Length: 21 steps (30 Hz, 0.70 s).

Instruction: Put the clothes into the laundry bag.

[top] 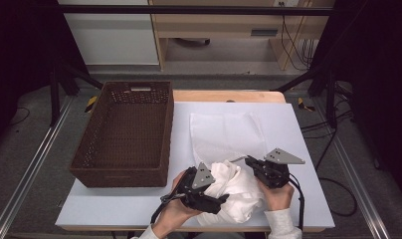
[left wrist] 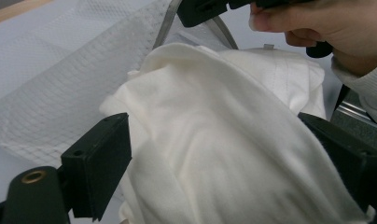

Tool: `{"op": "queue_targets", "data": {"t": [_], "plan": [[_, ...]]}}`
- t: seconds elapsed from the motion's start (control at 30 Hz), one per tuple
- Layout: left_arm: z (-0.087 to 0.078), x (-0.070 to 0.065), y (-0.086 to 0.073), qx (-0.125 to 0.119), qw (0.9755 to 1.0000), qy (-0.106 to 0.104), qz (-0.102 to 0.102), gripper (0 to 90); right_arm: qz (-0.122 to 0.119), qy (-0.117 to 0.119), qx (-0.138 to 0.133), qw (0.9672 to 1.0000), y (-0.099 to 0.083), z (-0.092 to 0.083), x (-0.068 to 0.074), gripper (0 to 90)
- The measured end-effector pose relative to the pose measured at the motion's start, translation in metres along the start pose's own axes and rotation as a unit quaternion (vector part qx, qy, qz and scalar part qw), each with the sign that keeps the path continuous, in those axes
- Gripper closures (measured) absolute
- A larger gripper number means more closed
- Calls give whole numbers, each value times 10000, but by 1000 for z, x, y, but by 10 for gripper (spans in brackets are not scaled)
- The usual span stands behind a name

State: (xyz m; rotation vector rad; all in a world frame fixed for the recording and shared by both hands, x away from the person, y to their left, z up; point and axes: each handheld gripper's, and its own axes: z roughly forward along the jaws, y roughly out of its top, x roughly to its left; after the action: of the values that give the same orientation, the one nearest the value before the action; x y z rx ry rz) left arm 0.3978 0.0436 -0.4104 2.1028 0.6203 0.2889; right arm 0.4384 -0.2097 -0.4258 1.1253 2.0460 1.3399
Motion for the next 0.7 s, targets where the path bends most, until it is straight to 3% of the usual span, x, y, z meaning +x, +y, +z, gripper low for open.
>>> {"op": "queue_targets", "data": {"t": [0.07, 0.13, 0.3, 0.37, 0.43, 0.53, 0.63, 0.7], "plan": [[8, -4, -1, -85, 9997, -233, -75, 147, -12, 6, 5, 10000, 0, 1, 0, 888], [15, -14, 1, -137, 9992, -384, -5, 161, -23, 9, 20, 10000, 0, 0, 1, 887], [22, -37, 24, -189, 9986, -457, 207, 130, 13, 37, 4, 10000, 0, 0, 0, 887], [18, -39, 31, -222, 9990, -270, 288, 124, 1, 44, 0, 10000, 0, -1, 1, 886], [9, -30, 34, -336, 9992, -34, 213, 129, -18, 45, -16, 10000, 1, -1, 0, 886], [-4, 1, 28, -361, 9988, 286, -148, 156, -14, 50, -15, 10000, 1, -2, -1, 886], [-3, 30, 12, -174, 9970, 473, -586, 167, -13, 45, -5, 10000, 1, -1, 0, 886], [10, 39, 1, 176, 9958, 464, -771, 154, 4, 36, 16, 10000, 0, 0, 0, 886]]}}
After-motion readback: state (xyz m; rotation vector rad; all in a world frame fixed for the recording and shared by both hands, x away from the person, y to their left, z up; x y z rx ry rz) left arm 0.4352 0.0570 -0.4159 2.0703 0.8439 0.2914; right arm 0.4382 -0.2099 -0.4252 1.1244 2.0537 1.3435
